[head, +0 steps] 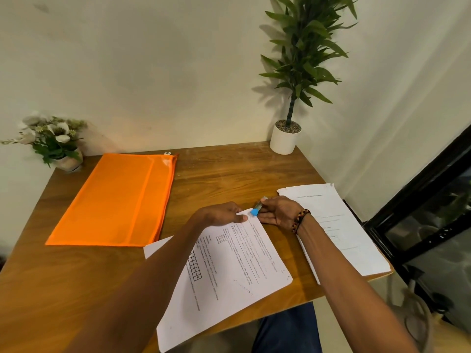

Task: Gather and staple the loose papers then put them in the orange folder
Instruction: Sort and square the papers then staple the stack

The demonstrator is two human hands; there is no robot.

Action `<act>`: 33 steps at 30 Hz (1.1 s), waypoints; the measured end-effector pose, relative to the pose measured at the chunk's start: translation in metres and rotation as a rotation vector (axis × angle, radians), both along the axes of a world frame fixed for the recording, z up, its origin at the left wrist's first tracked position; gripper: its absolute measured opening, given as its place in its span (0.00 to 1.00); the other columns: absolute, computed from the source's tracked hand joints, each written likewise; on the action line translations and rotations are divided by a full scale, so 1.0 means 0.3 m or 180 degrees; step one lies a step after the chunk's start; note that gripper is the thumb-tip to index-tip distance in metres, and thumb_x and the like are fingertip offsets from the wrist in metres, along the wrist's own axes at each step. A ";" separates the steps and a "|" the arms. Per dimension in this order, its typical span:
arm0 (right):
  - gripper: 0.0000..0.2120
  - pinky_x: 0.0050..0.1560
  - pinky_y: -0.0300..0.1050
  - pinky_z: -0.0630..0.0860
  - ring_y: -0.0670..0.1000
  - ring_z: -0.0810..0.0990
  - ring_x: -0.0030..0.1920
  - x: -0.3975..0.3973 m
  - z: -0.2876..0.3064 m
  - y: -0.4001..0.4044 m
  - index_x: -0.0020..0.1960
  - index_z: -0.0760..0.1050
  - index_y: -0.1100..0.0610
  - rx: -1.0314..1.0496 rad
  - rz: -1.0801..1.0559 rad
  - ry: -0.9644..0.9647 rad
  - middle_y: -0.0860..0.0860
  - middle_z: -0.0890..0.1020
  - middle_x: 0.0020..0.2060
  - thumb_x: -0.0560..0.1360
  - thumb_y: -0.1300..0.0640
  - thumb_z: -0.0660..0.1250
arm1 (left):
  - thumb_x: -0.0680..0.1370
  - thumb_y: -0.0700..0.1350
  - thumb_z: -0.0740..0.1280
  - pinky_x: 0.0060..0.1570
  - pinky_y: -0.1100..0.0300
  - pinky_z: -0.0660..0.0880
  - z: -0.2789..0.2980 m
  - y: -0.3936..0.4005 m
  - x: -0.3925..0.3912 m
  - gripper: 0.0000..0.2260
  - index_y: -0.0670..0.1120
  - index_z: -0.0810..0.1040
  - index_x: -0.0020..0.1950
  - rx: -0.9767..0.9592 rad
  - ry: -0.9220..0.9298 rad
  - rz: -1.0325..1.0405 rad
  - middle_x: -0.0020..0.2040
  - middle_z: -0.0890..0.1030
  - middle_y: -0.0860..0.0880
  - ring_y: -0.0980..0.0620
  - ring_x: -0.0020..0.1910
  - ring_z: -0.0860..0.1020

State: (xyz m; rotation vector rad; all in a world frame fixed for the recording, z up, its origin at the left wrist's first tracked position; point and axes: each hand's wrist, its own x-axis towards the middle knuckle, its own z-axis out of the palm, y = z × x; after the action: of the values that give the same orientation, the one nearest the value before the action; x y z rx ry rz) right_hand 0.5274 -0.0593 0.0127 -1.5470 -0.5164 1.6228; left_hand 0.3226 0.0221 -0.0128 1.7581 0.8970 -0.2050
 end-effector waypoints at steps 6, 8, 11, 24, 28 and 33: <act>0.16 0.47 0.52 0.84 0.60 0.84 0.56 -0.023 0.002 0.030 0.66 0.73 0.65 -0.0196 0.0049 -0.0391 0.63 0.82 0.57 0.82 0.58 0.63 | 0.83 0.53 0.65 0.45 0.62 0.78 0.024 -0.013 0.005 0.06 0.53 0.74 0.57 0.0137 0.0165 0.0062 0.50 0.85 0.50 0.55 0.44 0.84; 0.13 0.45 0.52 0.84 0.58 0.83 0.53 -0.036 0.014 0.041 0.64 0.73 0.65 -0.0233 0.0041 -0.0526 0.62 0.82 0.56 0.83 0.58 0.61 | 0.82 0.55 0.65 0.48 0.59 0.79 0.024 -0.010 0.004 0.12 0.51 0.74 0.61 0.0175 0.0215 -0.0005 0.53 0.85 0.48 0.54 0.46 0.84; 0.11 0.40 0.50 0.81 0.56 0.82 0.48 -0.056 0.025 0.060 0.61 0.74 0.65 -0.0246 -0.0006 -0.0749 0.62 0.81 0.55 0.83 0.60 0.60 | 0.81 0.58 0.65 0.53 0.56 0.80 0.015 -0.005 0.004 0.19 0.47 0.76 0.67 0.0273 0.0257 -0.0218 0.54 0.86 0.49 0.51 0.51 0.85; 0.11 0.33 0.46 0.79 0.53 0.82 0.43 -0.097 0.018 0.091 0.60 0.78 0.65 -0.0318 -0.0085 -0.1279 0.59 0.83 0.50 0.83 0.62 0.61 | 0.84 0.53 0.61 0.46 0.64 0.78 0.067 -0.038 -0.010 0.17 0.48 0.74 0.70 0.0355 0.0044 -0.0494 0.55 0.84 0.52 0.56 0.48 0.84; 0.11 0.37 0.48 0.80 0.54 0.81 0.42 -0.101 0.035 0.075 0.61 0.77 0.66 -0.0288 -0.0104 -0.1085 0.60 0.82 0.50 0.82 0.63 0.61 | 0.84 0.51 0.62 0.44 0.67 0.78 0.073 -0.039 -0.012 0.16 0.49 0.72 0.71 0.0301 0.0030 -0.0473 0.56 0.83 0.53 0.59 0.46 0.83; 0.11 0.38 0.48 0.80 0.54 0.82 0.43 -0.101 0.047 0.068 0.62 0.76 0.66 -0.0380 -0.0059 -0.1076 0.61 0.82 0.53 0.82 0.62 0.61 | 0.84 0.52 0.62 0.45 0.65 0.79 0.071 -0.032 -0.008 0.18 0.46 0.72 0.72 0.0278 0.0068 -0.0488 0.59 0.83 0.48 0.52 0.51 0.85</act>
State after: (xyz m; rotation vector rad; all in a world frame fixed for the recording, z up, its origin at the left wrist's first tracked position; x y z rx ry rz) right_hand 0.4971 -0.0391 0.0268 -1.9248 -0.5902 1.4045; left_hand 0.3203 0.0125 0.0086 1.9110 0.7970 -0.2886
